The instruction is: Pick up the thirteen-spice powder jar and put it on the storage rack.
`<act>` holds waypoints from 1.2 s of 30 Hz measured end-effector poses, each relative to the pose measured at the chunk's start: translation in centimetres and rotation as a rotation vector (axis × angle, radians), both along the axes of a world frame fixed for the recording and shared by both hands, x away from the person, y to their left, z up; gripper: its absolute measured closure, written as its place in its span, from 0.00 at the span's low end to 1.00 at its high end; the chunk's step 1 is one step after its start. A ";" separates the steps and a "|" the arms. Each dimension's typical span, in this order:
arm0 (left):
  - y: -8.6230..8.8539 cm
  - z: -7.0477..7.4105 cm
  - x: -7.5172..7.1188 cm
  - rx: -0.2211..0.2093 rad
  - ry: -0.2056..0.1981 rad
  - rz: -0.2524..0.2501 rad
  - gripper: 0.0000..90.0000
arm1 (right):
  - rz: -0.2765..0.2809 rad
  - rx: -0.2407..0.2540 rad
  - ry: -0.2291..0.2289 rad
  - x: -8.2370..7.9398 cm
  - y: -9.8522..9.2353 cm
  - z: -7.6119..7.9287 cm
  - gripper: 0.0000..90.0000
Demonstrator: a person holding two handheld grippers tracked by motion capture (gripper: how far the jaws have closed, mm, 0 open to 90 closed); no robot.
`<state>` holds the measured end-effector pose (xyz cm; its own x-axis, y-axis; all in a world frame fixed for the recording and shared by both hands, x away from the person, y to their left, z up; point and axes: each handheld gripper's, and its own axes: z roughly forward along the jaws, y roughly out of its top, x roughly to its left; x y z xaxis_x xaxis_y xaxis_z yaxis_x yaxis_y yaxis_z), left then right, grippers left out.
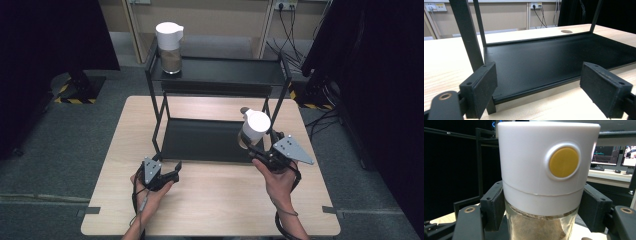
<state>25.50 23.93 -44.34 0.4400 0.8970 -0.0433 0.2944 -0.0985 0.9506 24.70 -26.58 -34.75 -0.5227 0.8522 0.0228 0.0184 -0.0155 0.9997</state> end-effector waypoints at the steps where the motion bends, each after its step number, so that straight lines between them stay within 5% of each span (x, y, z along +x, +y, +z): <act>1: 0.0 0.0 0.0 0.000 0.000 0.000 0.15 | -0.002 0.000 -0.003 0.1 0.0 0.0 0.34; 36: 0.0 0.0 0.0 -0.001 0.004 0.002 0.15 | -0.070 0.050 -0.068 2.1 0.5 3.7 0.34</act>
<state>25.54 23.92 -44.30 0.4377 0.8979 -0.0461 0.2982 -0.0966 0.9496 26.83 -26.12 -31.07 -0.4639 0.8853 0.0330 -0.0518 -0.0643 0.9966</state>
